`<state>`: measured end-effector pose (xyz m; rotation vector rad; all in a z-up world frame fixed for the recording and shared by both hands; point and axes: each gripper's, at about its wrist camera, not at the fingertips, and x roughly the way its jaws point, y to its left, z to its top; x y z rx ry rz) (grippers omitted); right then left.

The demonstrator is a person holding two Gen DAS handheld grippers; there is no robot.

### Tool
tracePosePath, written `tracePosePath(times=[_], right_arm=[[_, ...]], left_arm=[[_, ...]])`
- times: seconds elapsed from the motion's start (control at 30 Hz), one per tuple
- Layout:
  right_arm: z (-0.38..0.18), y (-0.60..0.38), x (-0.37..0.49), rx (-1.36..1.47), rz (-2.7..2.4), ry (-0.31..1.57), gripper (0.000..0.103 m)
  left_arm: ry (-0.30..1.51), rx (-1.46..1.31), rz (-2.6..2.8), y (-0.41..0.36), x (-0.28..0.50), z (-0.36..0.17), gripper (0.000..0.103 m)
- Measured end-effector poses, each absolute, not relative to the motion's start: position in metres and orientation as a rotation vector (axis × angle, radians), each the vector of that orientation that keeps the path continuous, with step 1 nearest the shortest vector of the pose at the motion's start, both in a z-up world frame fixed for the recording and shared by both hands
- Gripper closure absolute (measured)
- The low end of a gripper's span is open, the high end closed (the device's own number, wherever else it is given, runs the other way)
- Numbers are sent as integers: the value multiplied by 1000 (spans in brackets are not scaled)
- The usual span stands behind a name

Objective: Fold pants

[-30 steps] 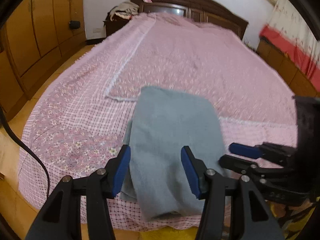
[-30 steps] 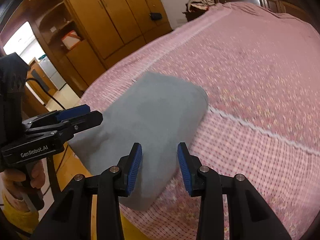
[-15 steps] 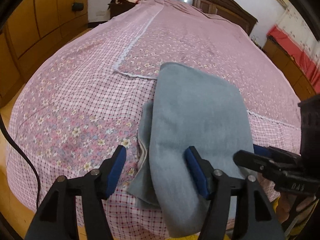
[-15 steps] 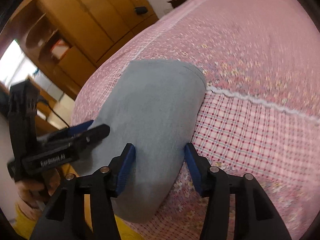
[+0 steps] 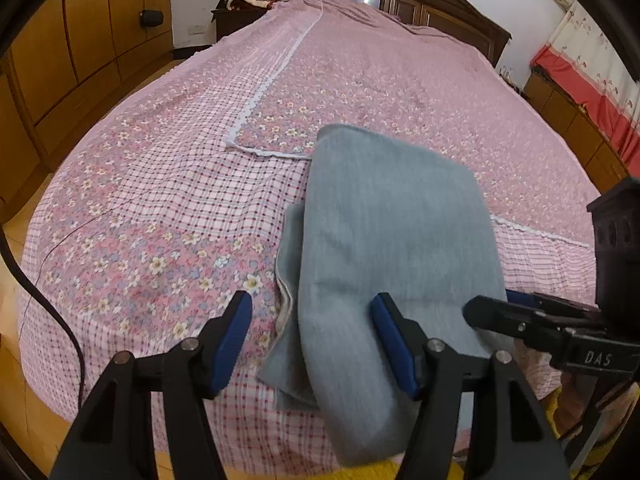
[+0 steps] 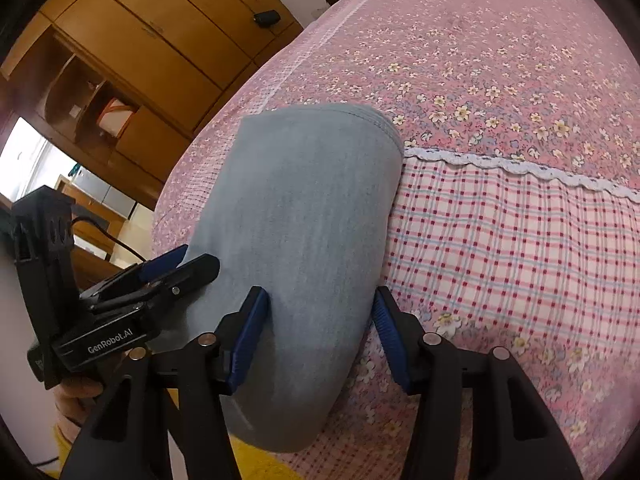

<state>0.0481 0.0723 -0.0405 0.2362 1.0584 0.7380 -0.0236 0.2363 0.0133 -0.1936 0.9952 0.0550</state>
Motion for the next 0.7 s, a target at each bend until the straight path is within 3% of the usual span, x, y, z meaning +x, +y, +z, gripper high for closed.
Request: tracePosePath(times=[0.43,0.47,0.5,0.57,0.7], right_arm=[[-18,62,35,204,732,1005,47],[-17,61,34,199,733,997,47],[-16,62,33,189,733,989,47],[-16,63,31,174,730,985,47],[-12,68,27,158,727,978,47]], left_arm=[[1018,-269,57,224,-65,29,37],[1007,-299,54,224,-69,28,41],[995,-312,49,224,-70,28,55],[971,-320,31,221,-71,29,72],[903,-299,47,217,-74,39,88]])
